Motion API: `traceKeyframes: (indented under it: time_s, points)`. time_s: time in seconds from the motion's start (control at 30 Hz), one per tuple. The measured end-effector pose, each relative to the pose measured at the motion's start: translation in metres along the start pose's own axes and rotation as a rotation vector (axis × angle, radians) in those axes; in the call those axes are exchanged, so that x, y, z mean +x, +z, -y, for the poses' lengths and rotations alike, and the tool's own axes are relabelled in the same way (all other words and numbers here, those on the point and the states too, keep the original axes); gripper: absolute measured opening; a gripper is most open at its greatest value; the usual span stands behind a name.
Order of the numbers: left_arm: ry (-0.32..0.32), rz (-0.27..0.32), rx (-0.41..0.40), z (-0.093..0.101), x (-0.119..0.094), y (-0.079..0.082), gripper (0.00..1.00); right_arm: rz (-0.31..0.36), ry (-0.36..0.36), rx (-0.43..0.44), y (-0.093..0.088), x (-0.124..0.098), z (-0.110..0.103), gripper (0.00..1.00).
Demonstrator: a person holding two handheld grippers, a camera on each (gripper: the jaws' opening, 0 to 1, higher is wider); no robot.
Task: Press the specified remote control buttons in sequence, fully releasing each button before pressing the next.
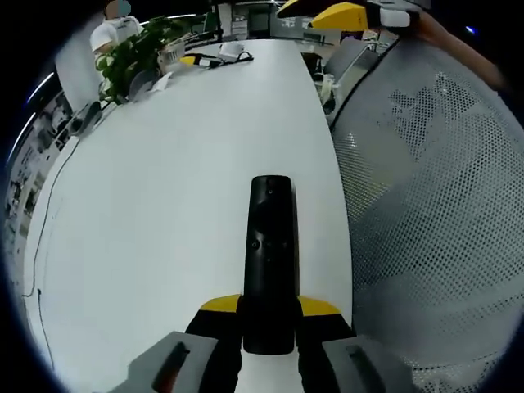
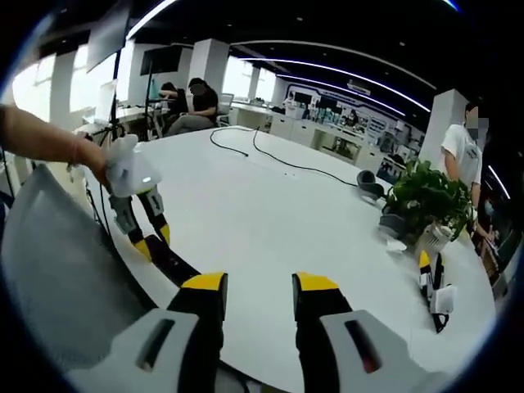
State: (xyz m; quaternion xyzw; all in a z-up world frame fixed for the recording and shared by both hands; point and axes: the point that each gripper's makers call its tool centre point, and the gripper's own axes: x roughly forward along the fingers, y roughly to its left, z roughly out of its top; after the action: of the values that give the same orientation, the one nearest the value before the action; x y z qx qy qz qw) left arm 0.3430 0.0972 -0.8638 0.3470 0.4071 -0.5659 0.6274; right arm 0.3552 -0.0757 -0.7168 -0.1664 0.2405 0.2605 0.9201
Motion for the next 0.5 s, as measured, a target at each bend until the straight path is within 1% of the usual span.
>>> traceKeyframes:
  time_s: [0.17,0.27,0.37,0.4,0.47,0.5]
  points:
    - [0.019,-0.016,0.020,0.002,0.001,0.000,0.24,0.004,0.004,0.004,0.000,0.000,0.000,0.32]
    - [0.019,-0.017,0.022,0.001,0.001,0.000,0.24,-0.004,0.016,0.008,-0.001,0.001,-0.002,0.32]
    - [0.017,-0.016,0.028,0.001,0.001,-0.001,0.24,-0.024,0.064,0.020,-0.004,0.003,-0.010,0.33]
    - [0.016,-0.014,0.030,0.001,0.000,-0.001,0.24,-0.042,0.112,0.039,-0.006,0.004,-0.018,0.33]
    - [0.013,-0.007,0.027,0.001,0.000,-0.001,0.24,-0.054,0.144,0.042,-0.006,0.005,-0.022,0.33]
    - [0.013,-0.003,0.030,0.001,0.000,-0.001,0.24,-0.067,0.176,0.042,-0.007,0.006,-0.028,0.33]
